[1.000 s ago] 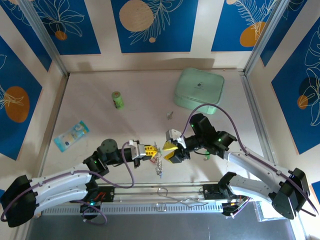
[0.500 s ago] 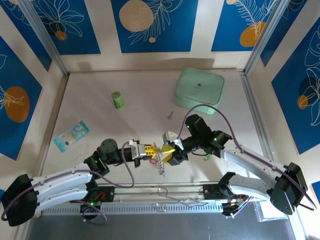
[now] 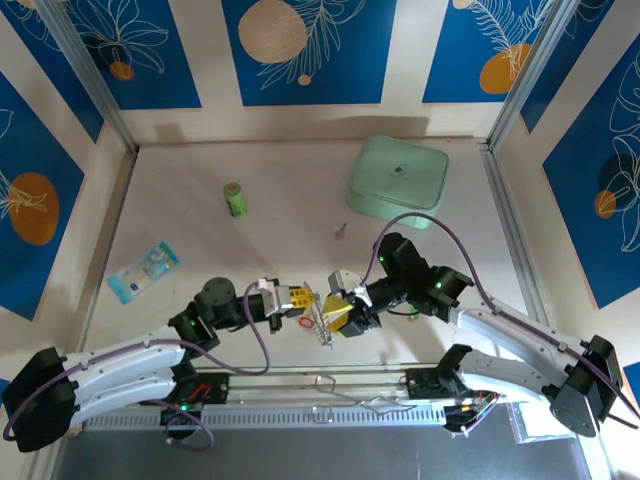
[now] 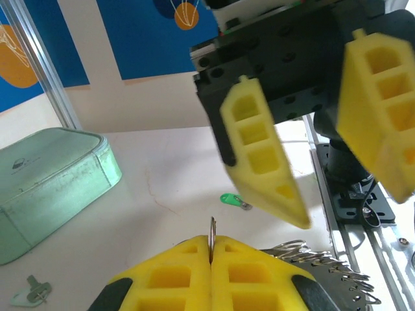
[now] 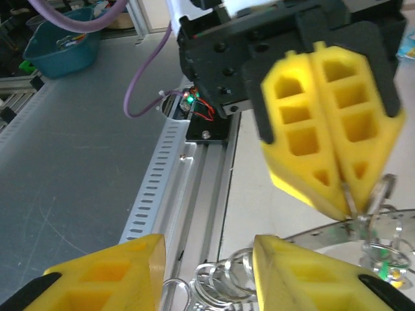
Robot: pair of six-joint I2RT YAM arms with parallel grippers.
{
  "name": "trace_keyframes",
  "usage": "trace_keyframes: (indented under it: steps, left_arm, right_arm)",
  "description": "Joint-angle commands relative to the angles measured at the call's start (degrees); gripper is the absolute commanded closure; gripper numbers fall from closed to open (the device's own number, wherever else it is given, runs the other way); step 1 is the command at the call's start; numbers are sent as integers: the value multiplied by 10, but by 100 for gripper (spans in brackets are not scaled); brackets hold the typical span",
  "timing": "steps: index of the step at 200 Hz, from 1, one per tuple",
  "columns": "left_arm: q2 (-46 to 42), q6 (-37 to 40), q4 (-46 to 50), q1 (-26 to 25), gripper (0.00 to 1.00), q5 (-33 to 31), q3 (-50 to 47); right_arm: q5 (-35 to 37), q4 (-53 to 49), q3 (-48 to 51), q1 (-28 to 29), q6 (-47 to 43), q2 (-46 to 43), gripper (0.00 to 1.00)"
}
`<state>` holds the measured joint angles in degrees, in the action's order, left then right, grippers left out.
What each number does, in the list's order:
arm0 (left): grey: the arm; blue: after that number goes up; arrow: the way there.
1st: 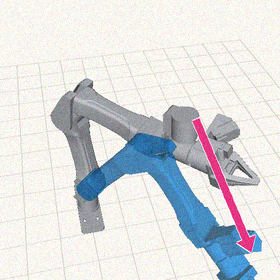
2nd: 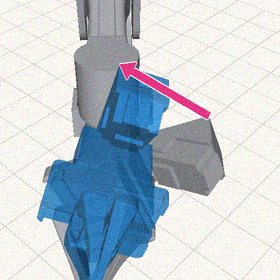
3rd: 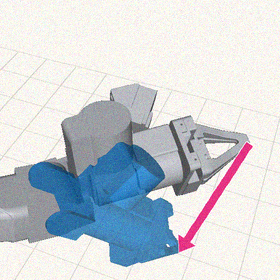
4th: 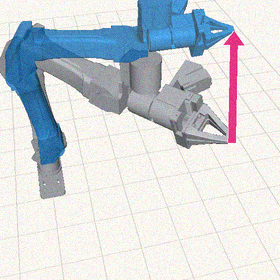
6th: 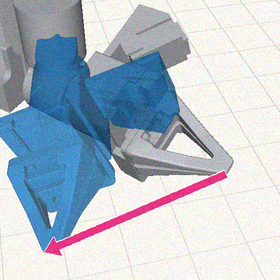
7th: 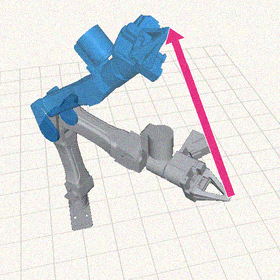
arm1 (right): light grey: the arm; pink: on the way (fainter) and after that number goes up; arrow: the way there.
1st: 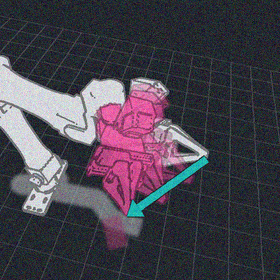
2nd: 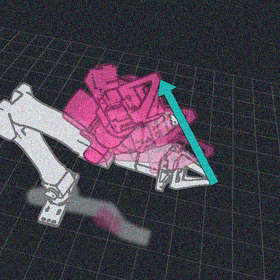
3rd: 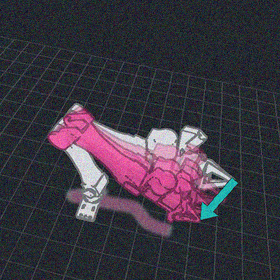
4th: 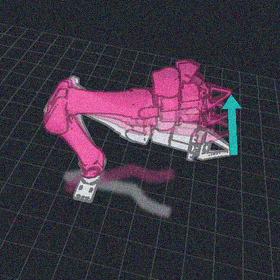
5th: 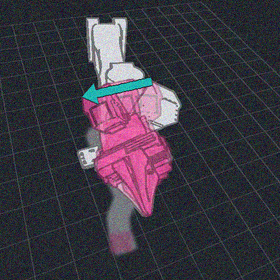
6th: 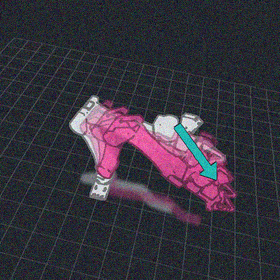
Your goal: Put the keys on the keyring
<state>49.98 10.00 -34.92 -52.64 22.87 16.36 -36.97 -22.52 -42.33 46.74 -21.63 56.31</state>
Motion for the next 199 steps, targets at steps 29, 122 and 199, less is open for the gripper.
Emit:
trace_keyframes:
  steps: [29,122,199]
  left_arm:
    - [-7,11,-13,-3,100,-23,17]
    - [-22,-4,-5,-3,100,-106,3]
    - [-13,-4,-19,-3,100,-123,0]
  right_arm:
    - [53,-35,0,10,31,-42,58]
    - [612,-184,48,-11,636,-85,66]
    - [619,-362,43,-115,799,-41,61]
